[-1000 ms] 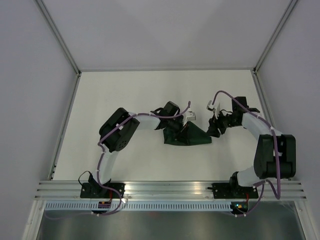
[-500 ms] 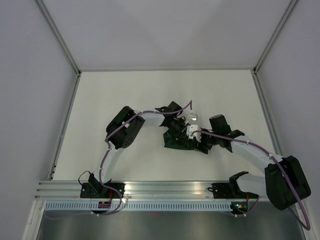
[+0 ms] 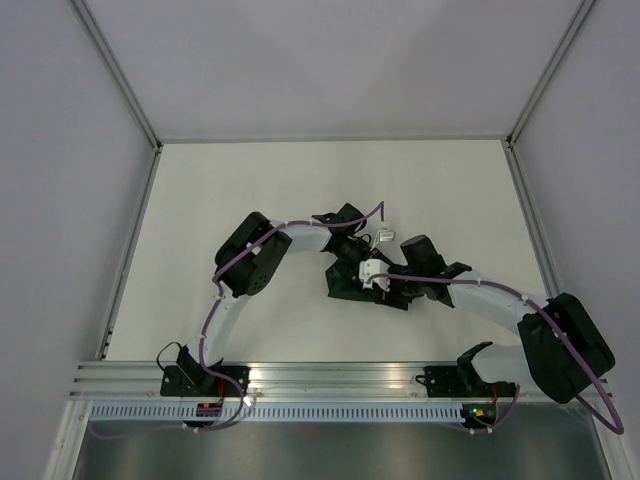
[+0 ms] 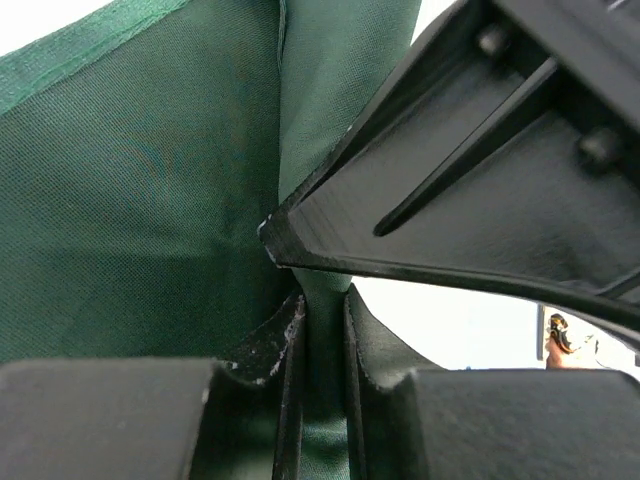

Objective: Fold the napkin, place the utensils inside, and roll it up
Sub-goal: Roll the napkin at the center of the board.

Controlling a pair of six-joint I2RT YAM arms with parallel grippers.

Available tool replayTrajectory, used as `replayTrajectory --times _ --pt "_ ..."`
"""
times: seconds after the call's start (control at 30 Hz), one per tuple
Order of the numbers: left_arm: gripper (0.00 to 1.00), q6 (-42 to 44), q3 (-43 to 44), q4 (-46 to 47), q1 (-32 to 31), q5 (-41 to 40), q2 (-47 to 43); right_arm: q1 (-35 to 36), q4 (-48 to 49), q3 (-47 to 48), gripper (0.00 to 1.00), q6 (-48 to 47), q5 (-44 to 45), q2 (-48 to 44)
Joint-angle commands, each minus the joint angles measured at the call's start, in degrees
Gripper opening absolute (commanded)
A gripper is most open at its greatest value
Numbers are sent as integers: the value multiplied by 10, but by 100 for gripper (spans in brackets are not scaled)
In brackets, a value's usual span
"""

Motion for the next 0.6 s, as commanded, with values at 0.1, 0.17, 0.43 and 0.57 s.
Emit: replayTrajectory --times 0.1,0.17,0.43,0.57 --pt "22 3 -9 -47 -2 -117 48 7 7 2 51 -2 16 29" --pt "30 -2 -6 -48 0 -118 43 8 2 7 31 1 18 34" --pt "45 -24 -7 -22 11 -133 2 6 -30 31 6 -1 13 68" --pt "47 -56 -20 18 29 -154 -31 -6 -67 52 4 -11 -10 90"
